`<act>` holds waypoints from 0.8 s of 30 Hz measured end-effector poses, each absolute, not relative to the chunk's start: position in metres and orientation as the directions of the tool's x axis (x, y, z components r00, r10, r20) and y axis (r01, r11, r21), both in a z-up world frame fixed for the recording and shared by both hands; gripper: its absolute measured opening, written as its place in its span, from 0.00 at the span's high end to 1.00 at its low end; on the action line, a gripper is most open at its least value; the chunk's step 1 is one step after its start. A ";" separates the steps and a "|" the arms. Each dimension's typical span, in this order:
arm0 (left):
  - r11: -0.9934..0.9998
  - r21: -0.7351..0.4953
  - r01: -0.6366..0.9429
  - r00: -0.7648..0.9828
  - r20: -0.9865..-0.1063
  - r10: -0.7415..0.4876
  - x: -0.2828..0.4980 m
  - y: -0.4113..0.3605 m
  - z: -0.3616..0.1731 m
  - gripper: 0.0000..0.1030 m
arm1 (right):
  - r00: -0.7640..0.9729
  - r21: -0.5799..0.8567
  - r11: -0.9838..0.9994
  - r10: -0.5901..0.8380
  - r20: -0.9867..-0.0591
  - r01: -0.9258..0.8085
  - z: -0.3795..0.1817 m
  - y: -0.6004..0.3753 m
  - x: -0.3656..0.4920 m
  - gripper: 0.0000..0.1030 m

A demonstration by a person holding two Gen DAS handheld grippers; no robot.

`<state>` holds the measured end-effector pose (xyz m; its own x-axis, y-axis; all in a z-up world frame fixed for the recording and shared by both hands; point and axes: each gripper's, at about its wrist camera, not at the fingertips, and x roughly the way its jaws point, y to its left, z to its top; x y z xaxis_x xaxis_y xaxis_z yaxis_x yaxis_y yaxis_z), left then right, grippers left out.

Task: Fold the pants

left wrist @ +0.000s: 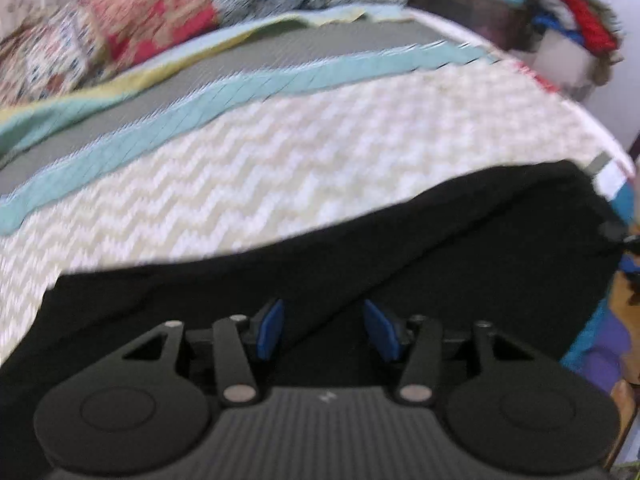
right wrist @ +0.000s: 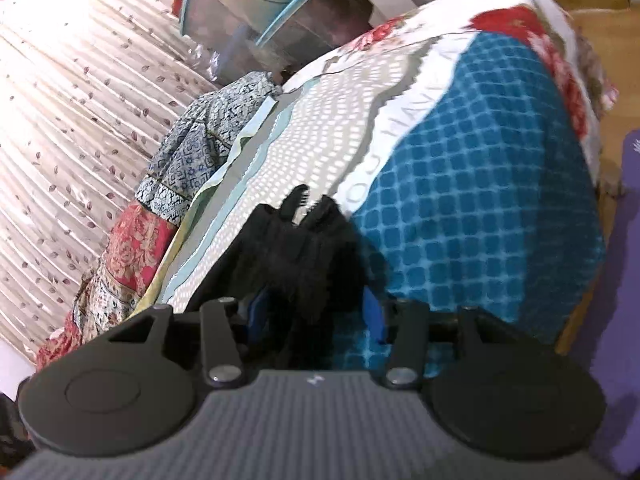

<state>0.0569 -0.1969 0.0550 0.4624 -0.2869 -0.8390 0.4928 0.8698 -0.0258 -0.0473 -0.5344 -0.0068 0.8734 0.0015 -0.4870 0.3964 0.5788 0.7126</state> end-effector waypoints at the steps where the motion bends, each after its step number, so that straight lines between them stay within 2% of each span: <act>1: 0.859 -0.042 0.510 0.457 -0.833 -0.312 0.056 -0.205 0.062 0.53 | 0.879 0.728 0.579 0.041 -0.475 0.367 -0.004 -0.532 -0.044 0.82; 4: 0.828 -0.112 0.549 0.438 -0.805 -0.399 0.055 -0.226 0.082 0.39 | 0.894 0.666 0.681 0.037 -0.446 0.304 0.018 -0.509 -0.037 0.82; 6: 0.811 -0.173 0.559 0.422 -0.782 -0.458 0.057 -0.234 0.093 0.16 | 0.905 0.599 0.765 0.051 -0.423 0.237 0.037 -0.488 -0.033 0.82; 8: 0.795 -0.248 0.554 0.393 -0.763 -0.512 0.060 -0.239 0.098 0.07 | 0.908 0.528 0.836 0.096 -0.408 0.148 0.053 -0.462 -0.026 0.82; 11: 0.773 -0.345 0.532 0.333 -0.755 -0.565 0.064 -0.236 0.099 0.05 | 0.888 0.362 0.931 0.135 -0.439 0.037 0.065 -0.417 -0.014 0.82; 12: 0.766 -0.366 0.528 0.317 -0.752 -0.578 0.064 -0.234 0.098 0.01 | 0.880 0.307 0.952 0.138 -0.454 0.009 0.065 -0.403 -0.012 0.82; 16: 0.758 -0.348 0.551 0.300 -0.765 -0.569 0.058 -0.229 0.093 0.00 | 0.849 0.166 0.979 0.190 -0.493 -0.122 0.063 -0.355 -0.010 0.83; 17: 0.763 -0.335 0.553 0.303 -0.772 -0.559 0.057 -0.229 0.090 0.02 | 0.846 0.155 0.977 0.205 -0.491 -0.147 0.063 -0.348 -0.011 0.83; 19: 0.776 -0.301 0.554 0.311 -0.790 -0.528 0.056 -0.228 0.082 0.25 | 0.841 0.141 0.973 0.228 -0.491 -0.182 0.063 -0.334 -0.010 0.84; 21: 0.799 -0.264 0.540 0.334 -0.804 -0.492 0.058 -0.221 0.074 0.75 | 0.831 0.133 0.974 0.225 -0.508 -0.182 0.062 -0.324 -0.011 0.84; 22: 0.812 -0.272 0.516 0.340 -0.805 -0.486 0.061 -0.214 0.071 0.84 | 0.826 0.129 0.975 0.220 -0.520 -0.179 0.059 -0.321 -0.012 0.84; 24: 0.820 -0.342 0.459 0.330 -0.792 -0.514 0.067 -0.193 0.068 0.85 | 0.814 0.140 0.975 0.223 -0.535 -0.175 0.056 -0.320 -0.015 0.84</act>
<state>0.0667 -0.1934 0.0677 0.3299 -0.5145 -0.7915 0.4588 0.8201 -0.3419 -0.0150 -0.3205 0.0559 0.8145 0.2234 -0.5354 -0.1750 0.9745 0.1405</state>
